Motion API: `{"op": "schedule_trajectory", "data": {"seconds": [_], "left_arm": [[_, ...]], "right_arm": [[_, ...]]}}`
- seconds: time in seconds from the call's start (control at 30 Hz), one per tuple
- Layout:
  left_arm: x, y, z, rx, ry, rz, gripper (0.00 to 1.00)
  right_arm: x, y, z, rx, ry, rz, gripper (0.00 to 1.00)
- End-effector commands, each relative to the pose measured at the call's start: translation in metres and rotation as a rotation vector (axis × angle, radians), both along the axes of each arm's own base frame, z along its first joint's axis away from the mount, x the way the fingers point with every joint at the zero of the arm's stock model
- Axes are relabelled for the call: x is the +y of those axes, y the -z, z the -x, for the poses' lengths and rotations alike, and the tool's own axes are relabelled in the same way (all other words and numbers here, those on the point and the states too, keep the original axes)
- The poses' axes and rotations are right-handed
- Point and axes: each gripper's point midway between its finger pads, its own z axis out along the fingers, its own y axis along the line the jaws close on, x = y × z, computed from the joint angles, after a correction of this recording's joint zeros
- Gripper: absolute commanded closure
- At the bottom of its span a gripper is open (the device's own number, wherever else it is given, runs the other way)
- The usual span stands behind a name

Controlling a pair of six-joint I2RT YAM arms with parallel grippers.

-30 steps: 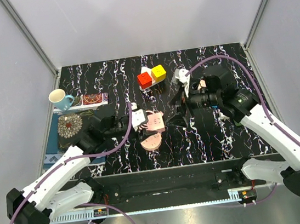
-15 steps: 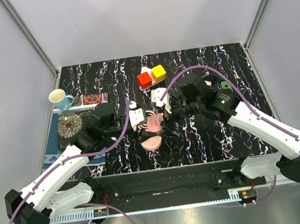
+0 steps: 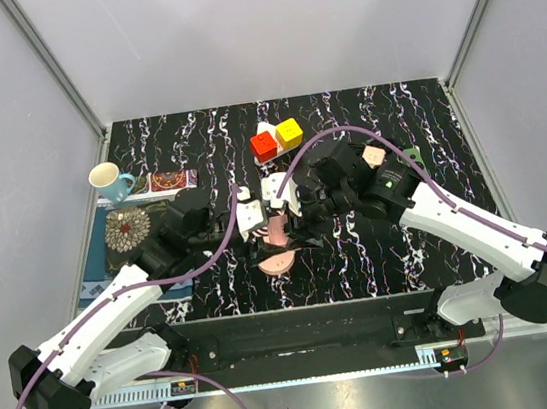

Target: Insert the plug

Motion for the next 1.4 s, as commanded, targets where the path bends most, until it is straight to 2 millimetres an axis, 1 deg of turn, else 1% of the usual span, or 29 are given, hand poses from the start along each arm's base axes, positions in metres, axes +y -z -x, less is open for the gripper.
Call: {"op": "schedule_trajectory", "data": {"seconds": [0.0,0.1,0.13,0.17,0.2,0.23,0.27,0.37,0.4,0.43,0.47,0.53,0.57,0.6,0.63,0.67,0.7,0.73,0.77,0.8,0.83,0.9,0.93,0.97,1.0,1.07,1.23,1.3,1.37], "left_arm": [[-0.005,-0.027,0.002,-0.083,0.049,0.047,1.0],[-0.002,-0.023,0.0,-0.084,0.032,0.035,0.86],[-0.001,-0.022,0.0,-0.086,0.023,0.031,0.8],[0.001,-0.024,-0.002,-0.097,0.006,0.039,0.66],[0.005,-0.018,-0.007,-0.097,-0.031,0.027,0.58],[0.009,-0.021,-0.009,-0.11,-0.056,0.038,0.53],[0.011,-0.023,-0.011,-0.115,-0.078,0.048,0.42],[0.025,-0.02,-0.02,-0.11,-0.171,0.066,0.23],[0.03,-0.018,-0.024,-0.107,-0.209,0.067,0.1],[0.038,-0.014,-0.025,-0.087,-0.246,0.074,0.05],[0.041,-0.014,-0.026,-0.084,-0.269,0.084,0.02],[0.051,-0.015,-0.03,-0.057,-0.346,0.11,0.01],[0.055,-0.009,-0.032,-0.04,-0.375,0.115,0.01],[0.06,-0.007,-0.038,-0.032,-0.429,0.12,0.01],[0.064,-0.009,-0.039,-0.002,-0.472,0.15,0.01],[0.068,-0.003,-0.042,0.02,-0.51,0.158,0.01],[0.075,-0.002,-0.05,0.034,-0.589,0.169,0.01],[0.079,-0.001,-0.052,0.097,-0.647,0.2,0.01],[0.083,0.004,-0.056,0.135,-0.701,0.206,0.01],[0.092,0.009,-0.064,0.163,-0.787,0.212,0.01],[0.094,0.015,-0.066,0.237,-0.838,0.227,0.01],[0.098,0.03,-0.068,0.311,-0.899,0.198,0.01],[0.096,0.04,-0.068,0.372,-0.917,0.185,0.01],[0.095,0.049,-0.068,0.409,-0.93,0.164,0.01],[0.093,0.056,-0.067,0.442,-0.933,0.151,0.01],[0.087,0.074,-0.066,0.524,-0.945,0.118,0.01],[0.073,0.108,-0.06,0.703,-0.953,0.047,0.01],[0.068,0.115,-0.056,0.745,-0.932,0.023,0.01],[0.068,0.129,-0.054,0.789,-0.951,-0.009,0.02]], "right_arm": [[0.003,-0.005,-0.002,-0.021,-0.003,0.012,0.56],[0.002,0.002,-0.003,-0.015,-0.001,0.035,0.69],[0.001,0.005,-0.004,-0.01,0.001,0.043,0.84],[0.002,0.007,-0.004,-0.01,0.0,0.05,0.91],[0.001,0.009,-0.005,-0.009,0.003,0.054,0.97],[0.002,0.012,-0.005,-0.006,-0.001,0.059,1.0],[0.003,0.015,-0.007,-0.004,0.004,0.069,1.0],[0.004,0.025,-0.013,-0.011,0.018,0.085,1.0],[0.005,0.03,-0.015,-0.016,0.022,0.087,1.0],[0.005,0.033,-0.017,-0.018,0.025,0.092,1.0],[0.007,0.037,-0.019,-0.021,0.028,0.098,1.0],[0.008,0.047,-0.023,-0.021,0.035,0.109,1.0],[0.009,0.052,-0.027,-0.018,0.039,0.116,1.0],[0.009,0.058,-0.029,-0.009,0.041,0.122,1.0],[0.009,0.061,-0.031,-0.001,0.042,0.121,1.0],[0.011,0.064,-0.036,0.012,0.041,0.106,1.0],[0.009,0.072,-0.039,0.03,0.045,0.108,1.0],[0.01,0.075,-0.041,0.04,0.044,0.099,1.0],[0.011,0.08,-0.043,0.065,0.041,0.09,1.0],[0.007,0.086,-0.052,0.073,0.064,0.082,1.0],[0.006,0.089,-0.056,0.078,0.076,0.078,1.0],[0.007,0.096,-0.064,0.107,0.096,0.058,1.0],[0.003,0.098,-0.072,0.118,0.121,0.046,1.0],[0.007,0.097,-0.076,0.123,0.135,0.016,1.0],[0.005,0.103,-0.078,0.134,0.149,0.012,1.0],[0.005,0.106,-0.085,0.135,0.181,-0.006,1.0],[-0.004,0.13,-0.084,0.171,0.236,0.028,1.0],[-0.008,0.139,-0.082,0.181,0.263,0.04,1.0],[-0.009,0.141,-0.083,0.183,0.281,0.031,1.0]]}}
